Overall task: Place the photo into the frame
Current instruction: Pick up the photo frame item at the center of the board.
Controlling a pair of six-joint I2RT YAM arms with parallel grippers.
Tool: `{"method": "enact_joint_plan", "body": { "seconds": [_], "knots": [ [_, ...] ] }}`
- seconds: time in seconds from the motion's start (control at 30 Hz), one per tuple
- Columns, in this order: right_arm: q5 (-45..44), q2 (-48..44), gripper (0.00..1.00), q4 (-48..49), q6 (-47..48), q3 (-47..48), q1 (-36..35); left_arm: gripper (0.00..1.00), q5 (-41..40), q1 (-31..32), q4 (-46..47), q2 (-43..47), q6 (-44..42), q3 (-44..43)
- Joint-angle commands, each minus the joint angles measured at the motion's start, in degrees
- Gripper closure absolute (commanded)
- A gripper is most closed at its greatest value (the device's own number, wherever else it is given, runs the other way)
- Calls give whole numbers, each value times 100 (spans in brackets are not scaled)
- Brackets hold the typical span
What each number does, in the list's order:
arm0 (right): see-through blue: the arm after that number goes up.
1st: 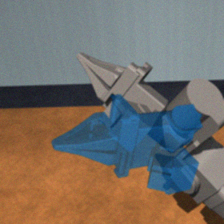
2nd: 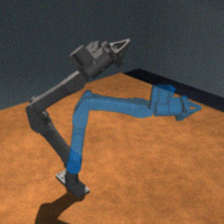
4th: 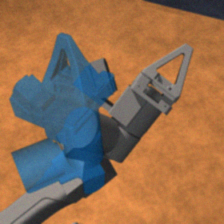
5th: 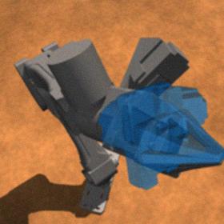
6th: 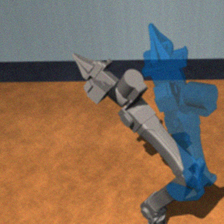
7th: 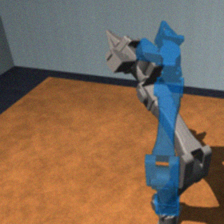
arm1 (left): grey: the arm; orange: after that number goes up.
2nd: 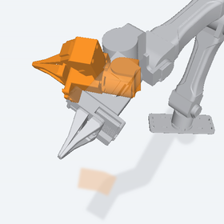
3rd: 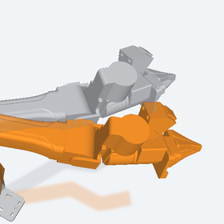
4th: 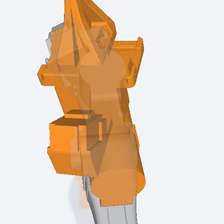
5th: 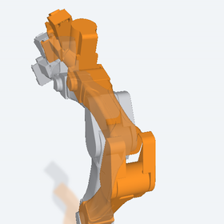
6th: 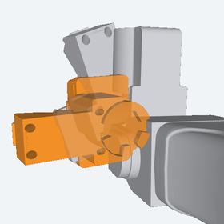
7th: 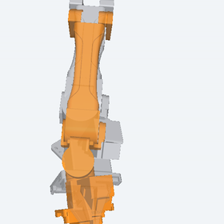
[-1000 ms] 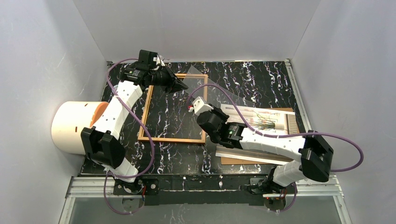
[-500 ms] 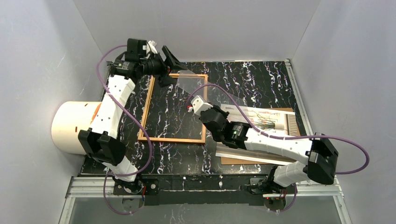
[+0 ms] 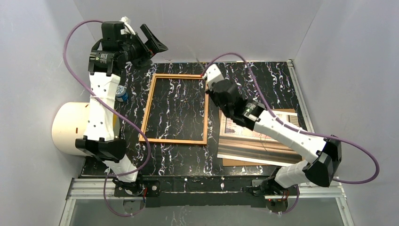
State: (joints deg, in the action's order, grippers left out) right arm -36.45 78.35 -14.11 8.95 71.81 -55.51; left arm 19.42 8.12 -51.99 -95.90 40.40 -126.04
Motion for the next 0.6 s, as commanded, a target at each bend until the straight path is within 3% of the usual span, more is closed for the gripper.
{"method": "enact_joint_plan", "body": {
  "seconds": [0.0,0.1,0.33,0.57],
  "knots": [
    [653,243,99,-295,-985,1116,318,2,-959,-56,109,632,-201,167],
    [878,467,99,-595,-1502,1899,491,2,-1122,-56,492,926,-229,596],
    [2009,989,99,-1084,-3056,3231,1114,2,-1692,-56,382,1043,-610,1648],
    [4004,1402,99,-1200,-5066,3092,2210,2,-2413,-56,570,1030,-871,2950]
  ]
}}
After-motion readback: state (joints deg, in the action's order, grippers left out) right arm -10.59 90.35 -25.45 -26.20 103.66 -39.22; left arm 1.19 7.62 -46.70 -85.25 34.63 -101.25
